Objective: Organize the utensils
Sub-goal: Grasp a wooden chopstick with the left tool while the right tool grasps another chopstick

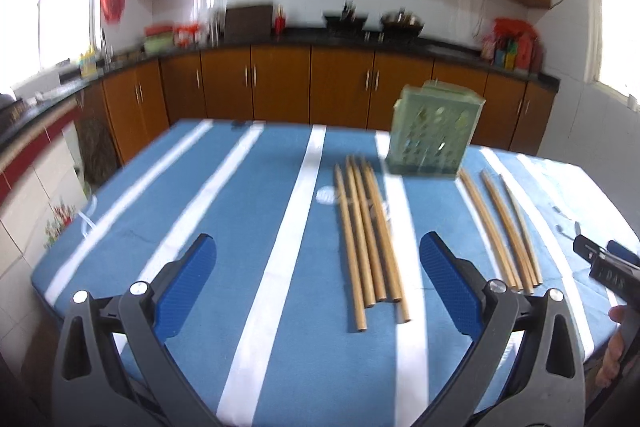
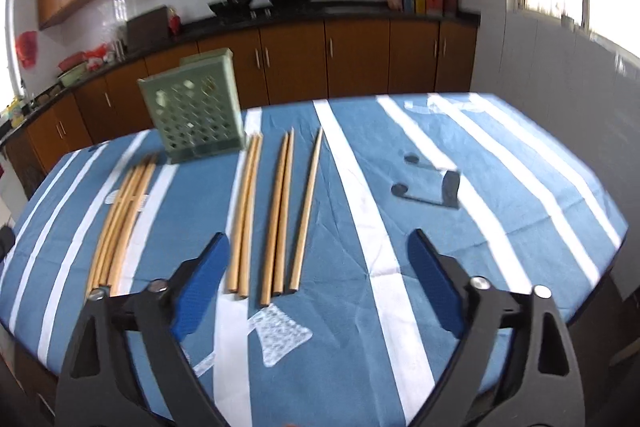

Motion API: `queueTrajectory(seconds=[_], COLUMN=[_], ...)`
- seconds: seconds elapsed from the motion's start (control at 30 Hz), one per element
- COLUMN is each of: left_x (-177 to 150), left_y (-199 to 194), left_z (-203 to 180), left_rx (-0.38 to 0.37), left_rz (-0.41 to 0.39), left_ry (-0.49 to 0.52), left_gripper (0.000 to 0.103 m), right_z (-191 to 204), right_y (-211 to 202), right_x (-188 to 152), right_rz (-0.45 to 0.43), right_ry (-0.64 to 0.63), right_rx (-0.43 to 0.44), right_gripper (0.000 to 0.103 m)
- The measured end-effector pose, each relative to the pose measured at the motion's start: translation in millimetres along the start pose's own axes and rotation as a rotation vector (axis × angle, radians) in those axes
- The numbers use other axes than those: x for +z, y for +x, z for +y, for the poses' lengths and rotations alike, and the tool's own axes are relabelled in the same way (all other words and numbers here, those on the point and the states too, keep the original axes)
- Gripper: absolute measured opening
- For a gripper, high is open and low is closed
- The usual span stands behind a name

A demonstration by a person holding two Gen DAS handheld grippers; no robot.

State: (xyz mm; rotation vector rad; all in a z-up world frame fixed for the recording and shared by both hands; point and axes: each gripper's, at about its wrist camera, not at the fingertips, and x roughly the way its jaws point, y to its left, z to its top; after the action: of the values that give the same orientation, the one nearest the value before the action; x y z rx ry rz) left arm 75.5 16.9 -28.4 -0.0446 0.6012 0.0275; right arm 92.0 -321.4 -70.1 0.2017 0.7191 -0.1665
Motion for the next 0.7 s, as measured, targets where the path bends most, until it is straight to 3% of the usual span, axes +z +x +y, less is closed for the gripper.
queueTrajectory(seconds=[0.13, 0.23, 0.4, 0.53, 0.7], left_x=[6.6, 8.5, 6.6, 5.7, 5.2], left_y=[30.9, 48.0, 69.1, 81.6, 101.1], left_z=[14.8, 21.7, 27.0, 23.0, 11.7], left_rx=[-0.025, -0.02, -0.052, -0.095, -0.178], left_rz=[0.079, 0.116, 0.174, 0.21, 0.262], left_ry=[-0.039, -0.047, -0.048, -0.053, -0.049], left_gripper=[0.099, 0.097, 0.077, 0.063, 0.038], right_z=[-6.5, -1.4, 9.8, 4.1, -8.3], right_y=[44.8, 70.0, 84.1, 87.6, 87.3], right_x=[8.9, 9.9, 9.2, 12.4, 15.1], right_rz=[0.134, 0.191, 0.211, 0.202, 0.195], right_ry=[0.053, 0.051, 0.002, -0.014, 0.018], right_rx=[0.04, 0.045, 0.015, -0.027, -0.043], right_gripper=[0.052, 0.043, 0.032, 0.008, 0.008])
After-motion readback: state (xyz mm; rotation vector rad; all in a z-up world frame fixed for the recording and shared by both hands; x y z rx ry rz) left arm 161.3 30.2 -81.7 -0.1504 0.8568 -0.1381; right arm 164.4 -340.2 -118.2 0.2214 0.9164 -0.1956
